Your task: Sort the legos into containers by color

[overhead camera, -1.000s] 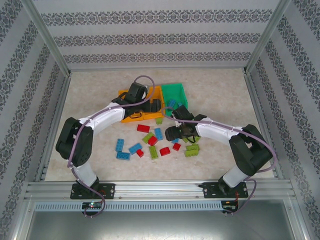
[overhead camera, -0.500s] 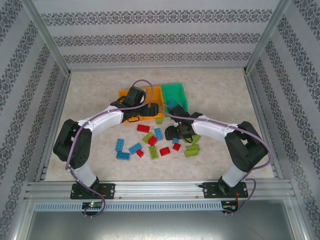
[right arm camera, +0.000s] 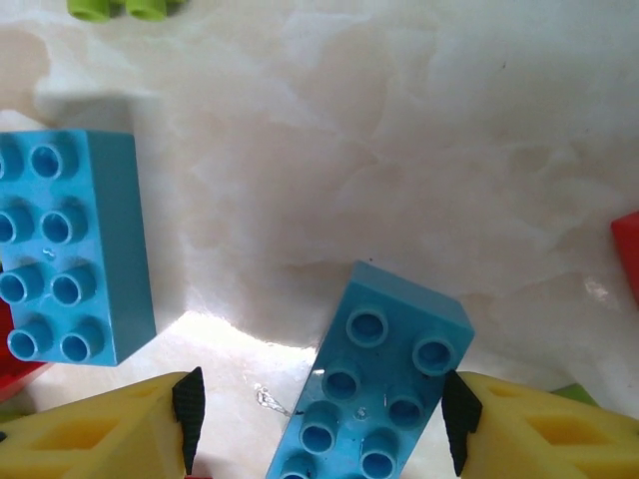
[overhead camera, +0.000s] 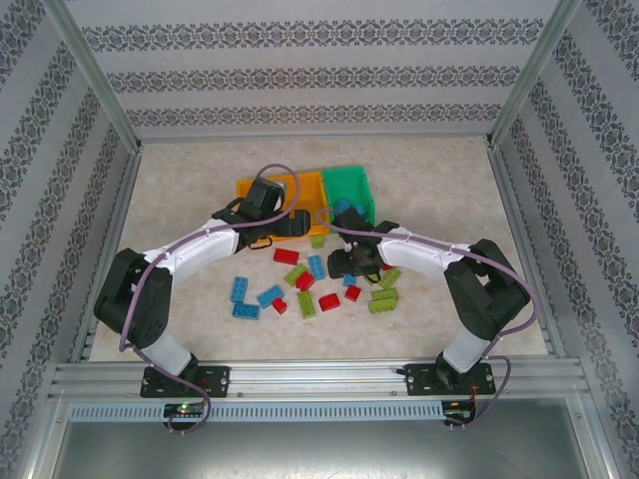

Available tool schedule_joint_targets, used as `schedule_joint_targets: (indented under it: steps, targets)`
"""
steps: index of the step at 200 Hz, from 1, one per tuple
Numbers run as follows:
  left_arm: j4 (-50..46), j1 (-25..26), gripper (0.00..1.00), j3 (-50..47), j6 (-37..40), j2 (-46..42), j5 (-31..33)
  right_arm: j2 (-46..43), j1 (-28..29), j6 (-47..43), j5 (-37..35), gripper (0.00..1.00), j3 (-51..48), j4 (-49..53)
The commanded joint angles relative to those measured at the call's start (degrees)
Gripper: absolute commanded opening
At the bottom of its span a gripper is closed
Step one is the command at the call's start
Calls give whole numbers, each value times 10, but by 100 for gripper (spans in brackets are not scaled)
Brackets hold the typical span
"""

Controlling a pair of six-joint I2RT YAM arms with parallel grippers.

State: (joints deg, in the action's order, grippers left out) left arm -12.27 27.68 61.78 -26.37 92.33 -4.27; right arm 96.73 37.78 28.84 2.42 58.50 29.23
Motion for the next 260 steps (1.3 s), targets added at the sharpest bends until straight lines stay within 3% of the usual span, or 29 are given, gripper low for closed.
schedule_joint_targets:
  steps: [1, 109, 173, 224, 260]
  targets:
    - [9, 0, 100, -19, 10, -30, 24, 8, 6, 9, -14, 64, 8, 27]
    - [-8, 0, 99, -59, 18, -80, 46, 74, 6, 5, -22, 54, 49, 45]
    - [-32, 0, 99, -87, 28, -121, 82, 61, -2, -4, -38, 22, 78, 46]
    - [-57, 0, 99, -114, 35, -149, 115, -21, -46, -40, -87, 20, 110, 10]
    - [-82, 0, 99, -132, 35, -160, 132, 11, -96, -77, -94, 20, 164, -22]
